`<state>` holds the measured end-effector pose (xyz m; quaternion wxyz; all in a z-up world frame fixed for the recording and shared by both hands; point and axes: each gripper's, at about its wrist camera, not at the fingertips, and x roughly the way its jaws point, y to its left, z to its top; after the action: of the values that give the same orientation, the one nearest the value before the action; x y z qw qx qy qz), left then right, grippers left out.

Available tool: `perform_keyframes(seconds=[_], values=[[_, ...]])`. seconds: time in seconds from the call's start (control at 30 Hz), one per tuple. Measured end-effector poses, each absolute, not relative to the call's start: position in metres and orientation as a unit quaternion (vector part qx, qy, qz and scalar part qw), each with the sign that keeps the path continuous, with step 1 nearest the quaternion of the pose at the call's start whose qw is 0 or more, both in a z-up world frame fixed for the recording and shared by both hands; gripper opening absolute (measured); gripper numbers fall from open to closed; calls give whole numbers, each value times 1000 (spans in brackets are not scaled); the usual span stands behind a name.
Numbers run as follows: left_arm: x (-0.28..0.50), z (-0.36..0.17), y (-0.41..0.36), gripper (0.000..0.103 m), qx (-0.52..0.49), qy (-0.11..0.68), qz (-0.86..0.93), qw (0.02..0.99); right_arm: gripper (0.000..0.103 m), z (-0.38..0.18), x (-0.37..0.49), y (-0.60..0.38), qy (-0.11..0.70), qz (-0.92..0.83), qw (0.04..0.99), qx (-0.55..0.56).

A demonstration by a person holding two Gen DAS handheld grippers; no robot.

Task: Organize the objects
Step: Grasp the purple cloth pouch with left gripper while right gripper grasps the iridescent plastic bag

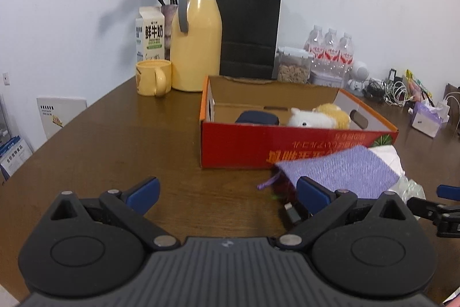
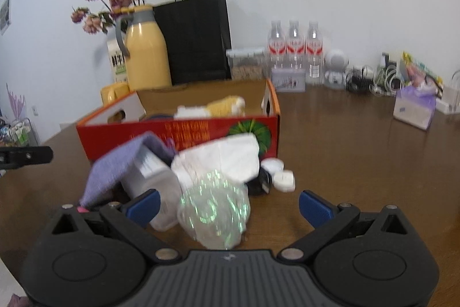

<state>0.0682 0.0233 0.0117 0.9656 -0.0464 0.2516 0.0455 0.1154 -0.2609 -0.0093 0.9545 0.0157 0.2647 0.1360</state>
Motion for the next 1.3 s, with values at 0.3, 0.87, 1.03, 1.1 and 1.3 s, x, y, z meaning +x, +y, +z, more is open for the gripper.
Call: perform_keyframes(seconds=[0.3,0.87,1.03,1.1,1.3], values=[[71,13,8,103,-44,257,20,965,79,-22,131,-254,297,157,942,25],[121,20,-36,103,-102,288,-18,952,30,4,124,-269,241,189,951,40],[145,10,-45,103,-121,326,-2,938,30,10,127,-267,231,194,952,42],[148,4,-44,103,-138,333,-5,933,30,11,130,-264,230,197,952,41],[145,-1,-44,95,-159,328,-23,931,30,7,133,-258,233,209,949,42]])
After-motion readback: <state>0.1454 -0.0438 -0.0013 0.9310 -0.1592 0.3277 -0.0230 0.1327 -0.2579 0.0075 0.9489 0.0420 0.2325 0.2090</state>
